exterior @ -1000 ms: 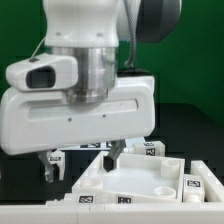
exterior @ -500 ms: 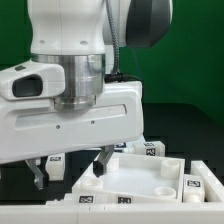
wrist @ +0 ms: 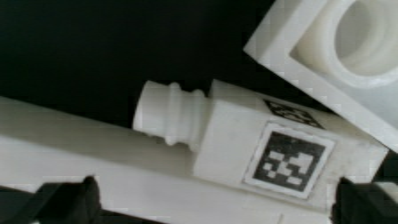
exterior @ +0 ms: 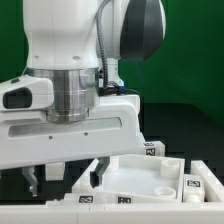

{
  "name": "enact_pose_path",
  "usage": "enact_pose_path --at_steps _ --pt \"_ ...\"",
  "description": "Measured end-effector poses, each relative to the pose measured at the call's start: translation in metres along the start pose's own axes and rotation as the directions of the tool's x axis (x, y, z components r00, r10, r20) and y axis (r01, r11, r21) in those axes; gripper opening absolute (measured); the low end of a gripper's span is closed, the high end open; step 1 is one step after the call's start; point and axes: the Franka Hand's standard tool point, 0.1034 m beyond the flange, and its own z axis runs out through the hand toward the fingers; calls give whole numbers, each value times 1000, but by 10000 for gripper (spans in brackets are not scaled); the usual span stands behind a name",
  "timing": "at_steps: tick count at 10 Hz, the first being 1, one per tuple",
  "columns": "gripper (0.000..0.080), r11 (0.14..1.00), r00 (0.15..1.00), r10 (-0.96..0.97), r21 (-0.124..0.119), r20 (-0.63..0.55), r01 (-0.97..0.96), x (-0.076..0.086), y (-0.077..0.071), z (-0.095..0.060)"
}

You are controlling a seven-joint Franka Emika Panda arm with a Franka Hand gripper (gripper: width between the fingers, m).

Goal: Assemble square table

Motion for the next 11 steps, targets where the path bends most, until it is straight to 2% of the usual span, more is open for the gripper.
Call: enact_pose_path --at_steps 1,3,6,9,11 --pt "649 1000 1000 0 0 0 0 0 0 0" --pt "649 995 995 97 23 30 -97 -2 6 3" --pt "649 990 990 136 40 27 -137 -1 12 6" --pt "649 989 990 137 42 30 -139 -2 12 7" --pt "649 984 984 173 44 44 -175 -11 11 18"
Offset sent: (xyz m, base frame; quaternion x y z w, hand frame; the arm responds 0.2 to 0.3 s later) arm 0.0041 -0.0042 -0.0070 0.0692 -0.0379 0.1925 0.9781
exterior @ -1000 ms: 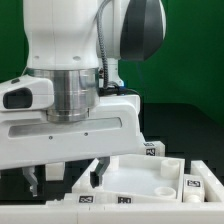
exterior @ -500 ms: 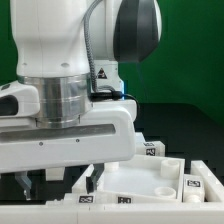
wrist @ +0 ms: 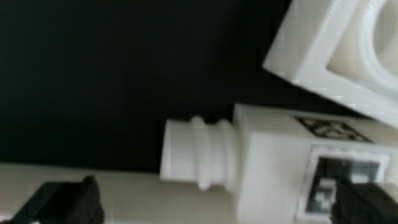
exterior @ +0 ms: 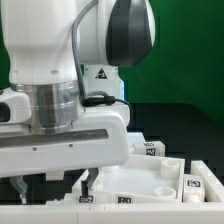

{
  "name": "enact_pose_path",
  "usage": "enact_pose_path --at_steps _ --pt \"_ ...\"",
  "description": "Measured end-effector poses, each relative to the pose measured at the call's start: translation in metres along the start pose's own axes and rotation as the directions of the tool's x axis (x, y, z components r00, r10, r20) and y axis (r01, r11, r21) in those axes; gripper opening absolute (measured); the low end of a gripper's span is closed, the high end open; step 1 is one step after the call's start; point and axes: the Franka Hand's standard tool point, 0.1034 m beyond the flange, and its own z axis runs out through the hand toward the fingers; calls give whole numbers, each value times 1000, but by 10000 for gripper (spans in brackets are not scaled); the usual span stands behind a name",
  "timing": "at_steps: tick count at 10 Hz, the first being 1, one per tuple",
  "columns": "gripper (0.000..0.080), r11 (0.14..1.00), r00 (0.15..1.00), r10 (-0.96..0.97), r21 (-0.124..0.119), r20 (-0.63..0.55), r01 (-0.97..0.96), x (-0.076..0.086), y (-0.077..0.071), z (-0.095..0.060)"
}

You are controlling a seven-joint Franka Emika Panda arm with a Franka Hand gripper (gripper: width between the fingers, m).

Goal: Assemble square table

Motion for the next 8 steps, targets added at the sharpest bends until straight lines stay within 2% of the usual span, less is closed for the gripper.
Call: enact_pose_path --at_steps 4,8 --pt "649 1000 1000 3 -2 -4 -3 -2 3 3" --pt "649 1000 1000 -15 -12 -11 15 -7 22 2"
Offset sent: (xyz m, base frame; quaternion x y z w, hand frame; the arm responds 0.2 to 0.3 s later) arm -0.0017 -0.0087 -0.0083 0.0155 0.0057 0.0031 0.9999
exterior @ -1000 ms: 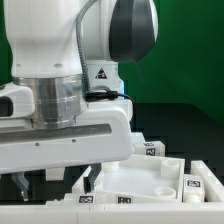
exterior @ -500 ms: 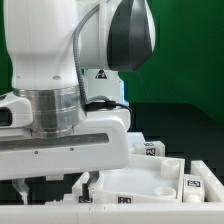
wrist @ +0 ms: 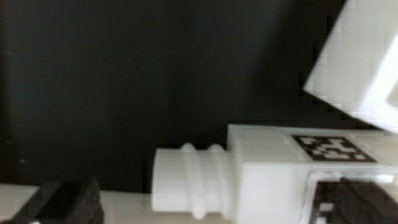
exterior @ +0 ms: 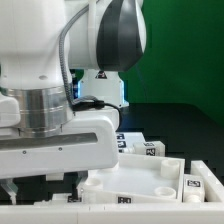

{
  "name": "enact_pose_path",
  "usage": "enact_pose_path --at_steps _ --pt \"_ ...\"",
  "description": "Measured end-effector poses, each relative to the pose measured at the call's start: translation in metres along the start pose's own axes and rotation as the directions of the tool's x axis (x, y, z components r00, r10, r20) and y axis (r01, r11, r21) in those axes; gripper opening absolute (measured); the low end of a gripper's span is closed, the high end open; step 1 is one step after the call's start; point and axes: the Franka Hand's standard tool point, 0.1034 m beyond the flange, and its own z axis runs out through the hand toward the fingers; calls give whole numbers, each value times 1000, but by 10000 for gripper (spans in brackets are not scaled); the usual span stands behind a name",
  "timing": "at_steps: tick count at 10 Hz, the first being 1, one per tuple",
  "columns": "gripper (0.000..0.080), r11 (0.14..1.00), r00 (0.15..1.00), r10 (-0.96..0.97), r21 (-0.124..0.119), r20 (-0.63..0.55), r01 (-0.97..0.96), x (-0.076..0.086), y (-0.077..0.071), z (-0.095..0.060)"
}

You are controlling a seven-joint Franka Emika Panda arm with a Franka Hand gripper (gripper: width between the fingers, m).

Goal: Assemble square table

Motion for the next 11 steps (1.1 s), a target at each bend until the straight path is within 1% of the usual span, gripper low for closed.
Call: enact_pose_path --at_steps 2,4,5,6,11 --pt "649 1000 999 -23 -21 -27 22 -2 19 -1" --pt "649 999 999 -34 -33 -27 33 -7 31 -3" --pt "649 999 999 -30 -33 -21 29 -12 32 -4" --pt "649 999 999 -28 -32 -22 27 -12 31 -5" --pt "649 999 999 -27 -30 -17 26 -13 30 -3"
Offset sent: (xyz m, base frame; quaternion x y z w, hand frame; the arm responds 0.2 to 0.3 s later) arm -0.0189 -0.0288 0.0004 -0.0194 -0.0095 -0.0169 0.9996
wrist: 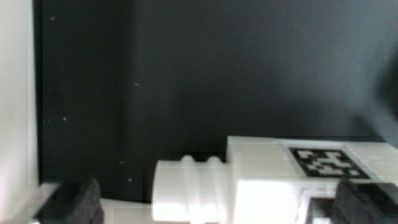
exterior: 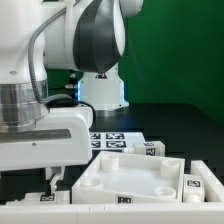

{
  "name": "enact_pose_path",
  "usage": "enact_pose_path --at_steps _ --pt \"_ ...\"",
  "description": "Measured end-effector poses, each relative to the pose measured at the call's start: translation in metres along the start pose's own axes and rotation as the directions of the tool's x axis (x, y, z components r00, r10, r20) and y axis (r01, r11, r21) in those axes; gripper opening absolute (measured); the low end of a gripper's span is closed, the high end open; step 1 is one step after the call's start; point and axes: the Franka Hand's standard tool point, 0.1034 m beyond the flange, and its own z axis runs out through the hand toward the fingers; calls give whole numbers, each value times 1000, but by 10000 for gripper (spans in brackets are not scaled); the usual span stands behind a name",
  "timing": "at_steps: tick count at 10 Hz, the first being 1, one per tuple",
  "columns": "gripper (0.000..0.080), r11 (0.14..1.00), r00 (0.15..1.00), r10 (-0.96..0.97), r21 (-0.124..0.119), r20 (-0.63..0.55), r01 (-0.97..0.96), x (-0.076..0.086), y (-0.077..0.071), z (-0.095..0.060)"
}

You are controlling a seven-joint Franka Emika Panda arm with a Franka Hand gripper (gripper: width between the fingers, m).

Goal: Assemble square table

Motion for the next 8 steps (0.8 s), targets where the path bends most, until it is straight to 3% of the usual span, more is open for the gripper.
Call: enact_pose_path --at_steps 1,8 --pt "649 999 999 41 17 35 -42 -1 -1 -1" --pt "649 1000 999 17 16 27 -18 6 1 2"
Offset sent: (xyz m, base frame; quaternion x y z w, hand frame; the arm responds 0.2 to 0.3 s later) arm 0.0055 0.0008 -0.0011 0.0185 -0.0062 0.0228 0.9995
